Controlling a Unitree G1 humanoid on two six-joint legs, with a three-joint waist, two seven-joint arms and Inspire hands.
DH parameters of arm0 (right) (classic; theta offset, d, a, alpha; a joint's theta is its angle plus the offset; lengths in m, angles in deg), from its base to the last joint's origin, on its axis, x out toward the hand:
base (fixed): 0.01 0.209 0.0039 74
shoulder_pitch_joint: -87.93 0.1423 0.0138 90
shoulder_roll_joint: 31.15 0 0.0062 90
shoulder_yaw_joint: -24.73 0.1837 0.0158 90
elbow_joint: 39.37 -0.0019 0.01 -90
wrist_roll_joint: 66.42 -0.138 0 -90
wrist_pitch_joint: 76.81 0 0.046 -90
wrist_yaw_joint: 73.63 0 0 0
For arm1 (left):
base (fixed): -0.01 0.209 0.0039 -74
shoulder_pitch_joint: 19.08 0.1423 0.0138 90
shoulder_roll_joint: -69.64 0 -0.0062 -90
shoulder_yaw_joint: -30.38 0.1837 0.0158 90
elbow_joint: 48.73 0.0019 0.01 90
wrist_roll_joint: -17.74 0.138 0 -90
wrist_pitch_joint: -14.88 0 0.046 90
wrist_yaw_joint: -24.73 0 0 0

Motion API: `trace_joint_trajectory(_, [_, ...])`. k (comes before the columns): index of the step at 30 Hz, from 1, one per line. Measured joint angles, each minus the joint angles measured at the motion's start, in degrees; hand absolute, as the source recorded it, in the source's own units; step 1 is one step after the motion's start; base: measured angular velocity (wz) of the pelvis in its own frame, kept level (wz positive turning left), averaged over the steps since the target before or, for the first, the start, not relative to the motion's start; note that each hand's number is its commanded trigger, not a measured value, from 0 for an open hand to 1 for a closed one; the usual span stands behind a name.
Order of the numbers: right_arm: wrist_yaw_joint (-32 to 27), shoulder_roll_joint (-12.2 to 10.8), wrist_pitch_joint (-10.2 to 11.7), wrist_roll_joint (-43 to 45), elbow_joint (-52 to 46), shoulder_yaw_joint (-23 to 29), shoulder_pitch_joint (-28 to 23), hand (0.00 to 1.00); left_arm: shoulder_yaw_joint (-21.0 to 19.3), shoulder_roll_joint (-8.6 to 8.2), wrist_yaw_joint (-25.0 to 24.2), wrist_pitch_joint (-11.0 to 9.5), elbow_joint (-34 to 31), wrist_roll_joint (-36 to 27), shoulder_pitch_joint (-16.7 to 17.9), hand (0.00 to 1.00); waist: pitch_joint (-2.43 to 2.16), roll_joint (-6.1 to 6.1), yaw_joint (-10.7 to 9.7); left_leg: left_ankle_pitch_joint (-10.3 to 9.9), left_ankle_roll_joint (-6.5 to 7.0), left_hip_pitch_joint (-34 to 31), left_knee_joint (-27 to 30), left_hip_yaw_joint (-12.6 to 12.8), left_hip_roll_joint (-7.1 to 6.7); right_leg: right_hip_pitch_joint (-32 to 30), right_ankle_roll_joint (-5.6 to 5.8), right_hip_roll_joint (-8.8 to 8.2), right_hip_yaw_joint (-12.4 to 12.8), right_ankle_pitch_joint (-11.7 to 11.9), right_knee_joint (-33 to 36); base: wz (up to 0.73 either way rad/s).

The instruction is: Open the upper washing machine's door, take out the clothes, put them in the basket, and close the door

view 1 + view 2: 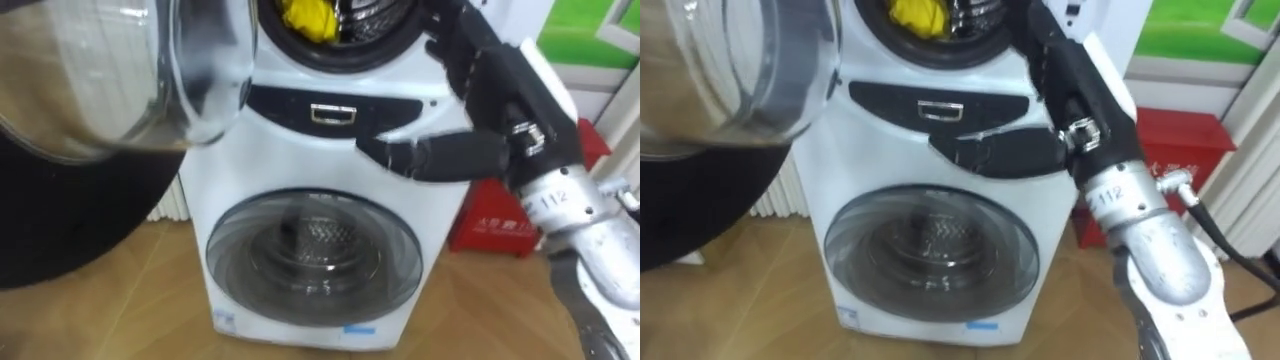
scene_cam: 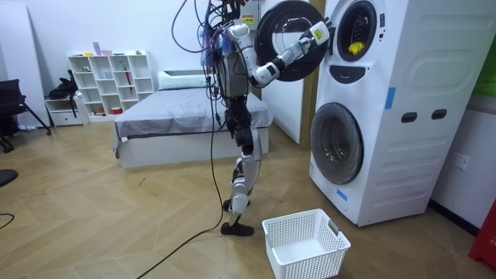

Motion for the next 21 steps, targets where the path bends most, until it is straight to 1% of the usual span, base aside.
trace_joint_trajectory(1, [-0.7,0.2,0.0,-0.2,0.3,0.2,0.0,0.00,0.1,-0.05,-0.6,0.3,0.0,0.0,0.0,0.00,-0.10,-0.15,0.0,0.0,-0.02,-0.4,0.5,-0.4,0.37,0.0,-0.16,0.46,0.0,-0.2,0.1,0.17])
trace_joint_trajectory(4, [-1.6,0.3,0.2,-0.6,2.3,0.1,0.7,0.00,0.2,-0.22,-1.7,0.8,0.0,-0.1,0.6,0.00,-0.08,-0.16,0.4,0.0,-0.13,0.5,-1.6,0.2,0.88,-0.1,-0.91,0.87,0.1,-0.5,0.9,0.04])
trace_joint_trajectory(7, [-2.1,0.4,0.0,-0.8,2.7,-0.6,0.7,0.00,0.1,-0.23,-2.0,1.2,0.0,-0.1,1.8,0.00,-0.13,-0.20,0.4,0.6,-1.06,-0.6,-1.8,0.1,0.89,-0.3,-1.37,0.78,0.2,-0.5,1.0,0.03])
trace_joint_trajectory(8, [-2.4,0.5,0.0,-0.9,2.7,-0.6,0.7,0.00,0.1,-0.25,-2.0,1.4,0.0,-0.1,1.9,0.00,-0.18,-0.30,0.3,0.8,-1.49,-1.8,-2.3,-0.5,0.79,-0.6,-1.38,0.64,0.5,-0.5,0.8,0.15])
trace_joint_trajectory(9, [-2.8,0.9,-0.1,-1.1,2.7,-0.6,0.8,0.00,0.1,-0.29,-2.1,1.5,-0.1,-0.1,1.8,0.00,-0.25,-0.42,0.1,0.9,-1.56,-2.8,-3.3,-0.8,0.33,-0.7,-1.34,0.64,0.6,-0.5,0.7,0.09])
trace_joint_trajectory(10, [-3.0,1.4,-0.2,-1.1,2.7,-0.5,0.9,0.00,0.1,-0.38,-2.1,1.5,-0.2,-0.1,1.8,0.00,-0.24,-0.32,0.4,1.9,-1.11,-4.7,-6.1,-1.1,-0.24,-1.0,-1.05,0.43,0.8,-0.6,0.7,-0.14])
trace_joint_trajectory(11, [-3.0,1.4,-0.3,-1.0,2.8,-0.7,0.9,0.00,-0.1,-0.34,-2.1,1.7,-0.2,-0.1,2.3,0.00,-0.24,-0.28,0.9,5.4,-0.51,-6.1,-7.7,-1.0,-0.96,-0.7,-0.66,-0.23,1.0,-0.8,0.6,-0.23])
trace_joint_trajectory(12, [-2.9,1.4,-0.3,-1.1,2.9,-0.7,0.9,0.00,-0.1,-0.30,-2.1,1.8,-0.2,-0.1,2.6,0.00,-0.30,-0.42,0.9,7.3,0.37,-6.3,-8.6,-1.0,-1.27,-0.3,-0.35,-0.55,1.0,-1.0,0.6,-0.16])
trace_joint_trajectory(13, [-3.0,1.4,-0.4,-1.2,3.2,-0.7,1.0,0.00,-0.1,-0.13,-2.1,2.0,-0.2,0.0,3.0,0.00,-0.53,-0.66,0.8,7.9,0.95,-5.6,-9.5,-0.7,-2.33,0.3,0.51,-1.53,0.9,-1.4,0.2,0.12])
trace_joint_trajectory(14, [-3.5,1.6,-0.5,-1.9,3.2,-0.7,1.0,0.00,-0.1,-0.09,-2.1,1.9,-0.3,0.0,2.8,0.00,-0.85,-1.30,0.1,7.8,1.53,-4.5,-10.1,-0.4,-3.56,0.7,1.24,-2.51,0.5,-1.6,-0.2,0.14])
trace_joint_trajectory(15, [-3.7,1.6,-0.5,-2.1,3.2,-0.7,1.2,0.00,-0.1,-0.10,-2.2,1.9,-0.3,-0.1,2.5,0.00,-0.66,-1.53,0.2,7.7,1.72,-4.1,-10.1,-0.3,-4.02,1.0,1.47,-3.02,0.4,-1.6,-0.2,0.09])
trace_joint_trajectory(17, [-4.2,1.6,-0.5,-2.3,3.3,-0.8,1.2,0.00,0.0,-0.05,-2.2,1.7,-0.2,-0.2,1.0,0.00,-0.56,-1.77,-0.4,6.1,2.44,-3.3,-9.6,-0.2,-5.31,2.2,2.47,-4.41,-0.6,-2.1,0.2,0.10])
trace_joint_trajectory(18, [-4.4,1.7,-0.5,-2.0,3.3,-0.7,1.2,0.00,0.1,-0.06,-2.2,1.7,-0.2,-0.1,0.4,0.00,-0.49,-1.70,-0.9,5.6,2.57,-3.3,-9.1,-0.2,-5.65,2.1,2.75,-4.72,-0.7,-2.3,1.0,0.25])
trace_joint_trajectory(19, [-5.0,1.7,-0.4,-2.0,3.7,-0.6,1.2,0.00,0.1,-0.06,-2.2,1.7,-0.2,-0.2,-0.9,0.00,-0.01,-1.02,-1.2,4.7,3.06,-3.4,-8.3,-0.2,-6.25,2.0,3.13,-5.37,-0.9,-2.5,3.5,0.27])
trace_joint_trajectory(20, [-5.5,1.7,-0.6,-1.9,3.9,-0.6,1.0,0.00,0.0,0.01,-2.2,1.7,-0.5,-0.2,-2.0,0.00,0.12,-0.69,-1.7,4.1,3.60,-3.1,-8.8,-0.1,-6.85,1.0,3.87,-6.43,-0.7,-2.9,7.1,0.26])
trace_joint_trajectory(21, [-5.9,1.8,-0.6,-1.7,3.9,-0.6,1.0,0.00,0.1,0.08,-2.2,1.7,-0.7,-0.2,-2.6,0.00,0.12,-0.70,-1.9,3.9,3.90,-2.6,-9.1,0.0,-7.29,0.2,4.47,-7.23,-0.7,-3.2,9.2,0.21])
